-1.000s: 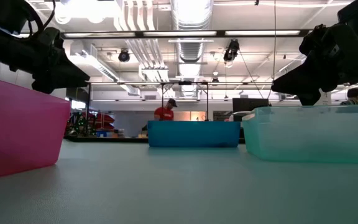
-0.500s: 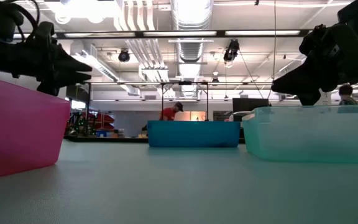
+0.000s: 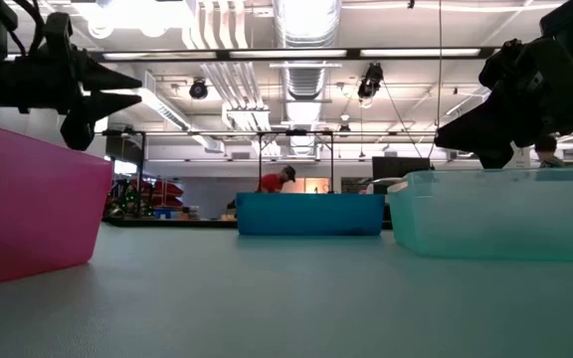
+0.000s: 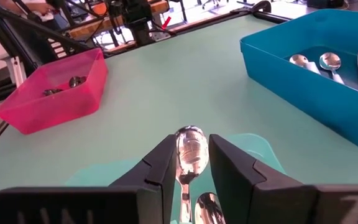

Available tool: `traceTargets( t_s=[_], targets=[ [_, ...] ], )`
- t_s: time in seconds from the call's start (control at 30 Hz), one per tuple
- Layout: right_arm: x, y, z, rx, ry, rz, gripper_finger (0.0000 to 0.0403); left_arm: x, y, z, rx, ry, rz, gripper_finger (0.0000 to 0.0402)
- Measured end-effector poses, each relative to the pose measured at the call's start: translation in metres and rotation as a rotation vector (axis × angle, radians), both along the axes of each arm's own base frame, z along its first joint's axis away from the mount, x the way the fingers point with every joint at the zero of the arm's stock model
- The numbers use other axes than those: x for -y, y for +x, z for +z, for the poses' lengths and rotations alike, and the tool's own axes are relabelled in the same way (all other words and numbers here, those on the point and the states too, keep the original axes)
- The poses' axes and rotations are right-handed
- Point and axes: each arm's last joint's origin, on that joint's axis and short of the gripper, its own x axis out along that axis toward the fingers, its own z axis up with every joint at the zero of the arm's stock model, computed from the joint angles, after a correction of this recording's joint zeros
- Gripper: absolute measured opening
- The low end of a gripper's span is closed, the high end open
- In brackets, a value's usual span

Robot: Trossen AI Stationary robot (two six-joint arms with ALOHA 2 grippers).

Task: Sort silverware by color (type)
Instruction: Return to Home Position

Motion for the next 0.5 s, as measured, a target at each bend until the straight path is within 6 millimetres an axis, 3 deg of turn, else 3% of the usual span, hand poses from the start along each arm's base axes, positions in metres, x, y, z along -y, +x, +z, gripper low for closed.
traceTargets(
  t_s=[0.5],
  targets=[
    [0.0000,0.0000,0.0003,0.003,0.001,0.000,0.0076,-0.0001,0.0006,0.0002,-0.001,0.000,0.000,0.0098]
  ],
)
